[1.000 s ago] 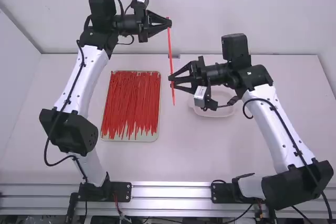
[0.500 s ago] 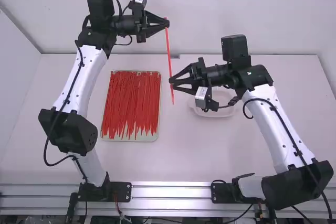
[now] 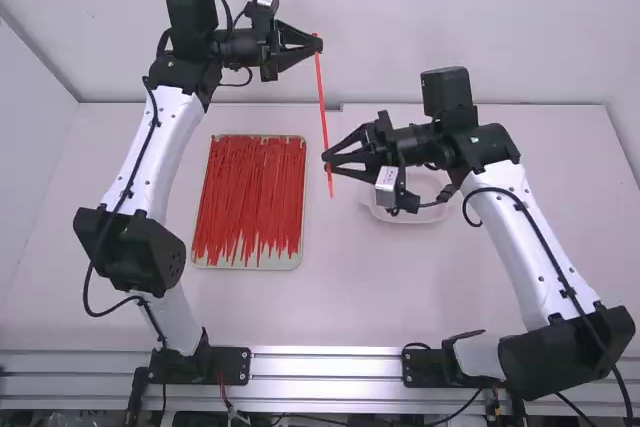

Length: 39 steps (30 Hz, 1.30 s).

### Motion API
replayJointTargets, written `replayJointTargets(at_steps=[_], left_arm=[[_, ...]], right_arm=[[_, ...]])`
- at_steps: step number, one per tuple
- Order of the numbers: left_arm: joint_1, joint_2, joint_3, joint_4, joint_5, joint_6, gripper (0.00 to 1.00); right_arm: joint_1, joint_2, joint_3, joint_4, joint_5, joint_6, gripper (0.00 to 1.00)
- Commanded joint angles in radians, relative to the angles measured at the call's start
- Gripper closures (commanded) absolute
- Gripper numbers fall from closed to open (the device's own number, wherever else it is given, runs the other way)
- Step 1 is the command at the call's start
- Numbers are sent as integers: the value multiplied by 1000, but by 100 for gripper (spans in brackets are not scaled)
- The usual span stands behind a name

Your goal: Fasten the cable tie

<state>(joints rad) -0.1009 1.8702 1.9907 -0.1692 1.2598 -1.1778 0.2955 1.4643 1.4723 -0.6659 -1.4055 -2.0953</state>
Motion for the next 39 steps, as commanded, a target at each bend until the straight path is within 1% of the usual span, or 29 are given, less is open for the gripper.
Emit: replayJointTargets(at_steps=[1,2,6,10,11,14,17,18,20,21,22,25,28,30,32,34,37,38,39], left_arm=[[6,-15,16,0,7,18,98],[5,-15,16,0,8,19,98],[4,-15,16,1,15,24,98],[4,-15,16,-1,43,123,98],[4,-15,16,-3,67,189,98],[3,-15,16,-28,95,356,98],[-8,-15,16,-156,71,555,98],[-10,-15,16,-185,59,585,98],[-9,-15,16,-261,43,663,98],[-8,-15,16,-283,40,686,98],[-9,-15,16,-291,39,695,98],[-31,-15,16,-344,38,793,98],[-37,-15,16,-351,63,835,98],[-35,-15,16,-351,93,868,98],[-42,-15,16,-353,119,927,98],[-42,-15,16,-371,115,984,98],[-32,-15,16,-401,110,1165,98],[-32,-15,16,-403,110,1186,98],[-32,-15,16,-402,109,1253,98]], right_arm=[[4,1,19,-6,-15,3,90],[8,1,19,-10,-15,3,100],[12,1,19,-16,-19,27,100],[-6,1,19,42,-82,295,100],[-16,1,19,80,-108,435,100],[-33,1,19,153,-124,659,100],[-40,1,19,214,-123,899,100],[-40,1,19,228,-121,962,100],[-39,1,19,294,-111,1170,100],[-39,1,19,325,-103,1239,100],[-40,1,19,337,-98,1262,100],[-37,1,19,469,22,1514,100],[-19,1,19,542,132,1601,100],[-13,1,19,569,100,1600,100],[-12,2,19,619,22,1600,100],[-19,4,19,657,8,1637,100],[-23,33,19,797,63,1908,100],[-23,37,19,811,73,1941,100],[-29,48,19,855,97,2040,100]])
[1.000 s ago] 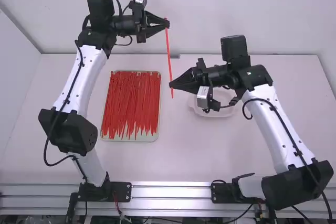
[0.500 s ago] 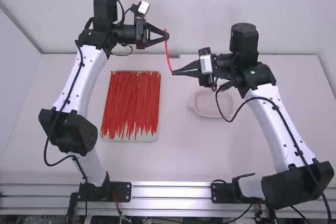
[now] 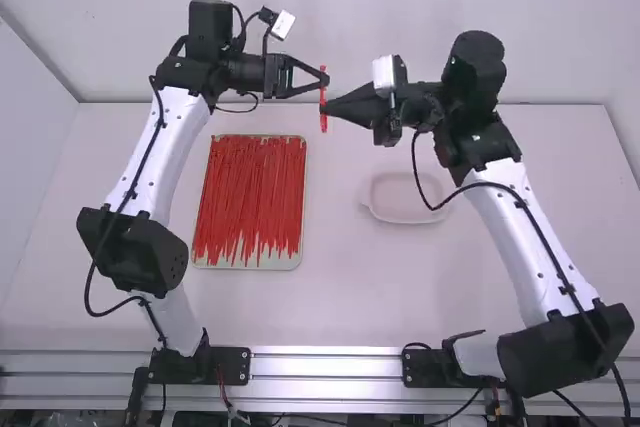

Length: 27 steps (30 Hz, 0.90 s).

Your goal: Fasten the cable tie

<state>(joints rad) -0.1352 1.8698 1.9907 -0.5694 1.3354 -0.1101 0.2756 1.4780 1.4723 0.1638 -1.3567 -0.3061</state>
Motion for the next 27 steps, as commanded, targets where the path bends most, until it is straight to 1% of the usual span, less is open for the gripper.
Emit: replayJointTargets(at_steps=[1,2,5,6,9,13,15,19,21,25,27], left_arm=[[2,-14,16,1,34,251,98],[2,-14,16,1,34,262,98],[7,-14,16,13,34,447,98],[7,-14,16,13,34,454,98],[2,-14,16,39,26,584,98],[11,-14,16,95,-55,605,98],[11,-14,16,135,-100,605,98],[7,-14,16,202,-133,606,98],[18,-14,16,233,-128,626,98],[19,-14,16,237,-94,752,98],[25,-14,16,239,-94,778,98]], right_arm=[[-20,48,19,73,57,353,100],[-22,50,19,81,57,367,100],[-52,106,19,225,55,650,100],[-52,109,19,230,55,663,100],[-53,166,19,286,45,888,100],[-53,194,19,273,8,1006,100],[-39,204,19,274,-21,1075,100],[-26,205,19,279,-61,1148,100],[-32,205,19,278,-66,1180,100],[-31,205,19,278,-90,1232,100],[-28,205,19,277,-90,1245,100]])
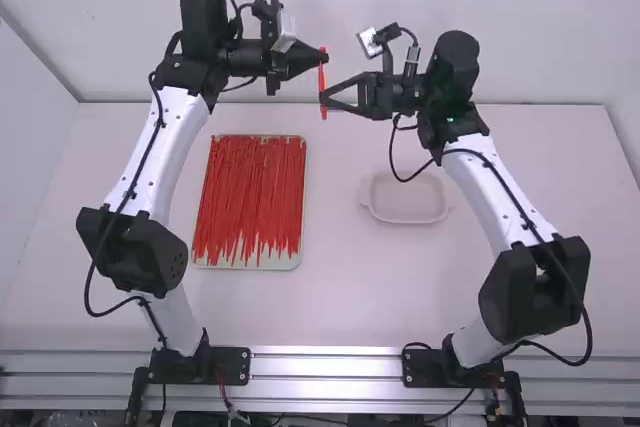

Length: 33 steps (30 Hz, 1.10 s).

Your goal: Fasten the cable tie

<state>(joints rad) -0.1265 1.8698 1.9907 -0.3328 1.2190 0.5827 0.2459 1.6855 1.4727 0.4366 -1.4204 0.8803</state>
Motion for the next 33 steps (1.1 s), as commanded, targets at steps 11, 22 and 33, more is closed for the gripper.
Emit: replayJointTargets(at_steps=[11,22,33], left_arm=[[26,-14,16,54,208,147,98],[-10,-14,17,62,176,148,98],[-11,-14,16,50,144,150,98]], right_arm=[[-18,-2,18,-33,13,65,100],[-12,-2,18,-33,35,85,100],[-11,-2,18,-32,64,81,100]])
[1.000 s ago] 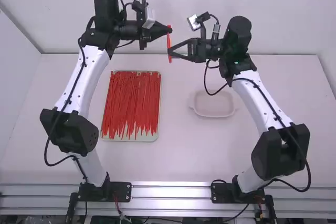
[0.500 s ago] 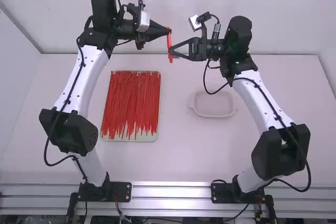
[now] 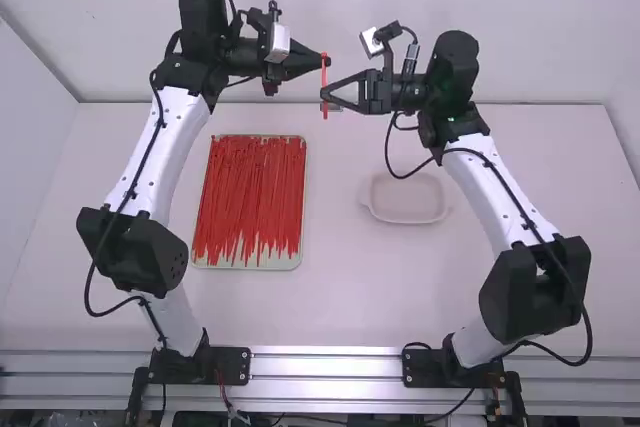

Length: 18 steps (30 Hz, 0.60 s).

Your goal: Fasten the cable tie

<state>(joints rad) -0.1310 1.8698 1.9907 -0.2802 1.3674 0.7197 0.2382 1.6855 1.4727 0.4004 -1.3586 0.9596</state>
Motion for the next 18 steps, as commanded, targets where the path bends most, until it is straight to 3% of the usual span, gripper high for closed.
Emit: replayJointTargets(at_steps=[1,18], left_arm=[[-6,-14,16,-2,-12,11,98],[0,-14,16,-8,-22,34,98]], right_arm=[[-4,-2,18,5,2,2,100],[-4,-2,18,15,21,2,100]])
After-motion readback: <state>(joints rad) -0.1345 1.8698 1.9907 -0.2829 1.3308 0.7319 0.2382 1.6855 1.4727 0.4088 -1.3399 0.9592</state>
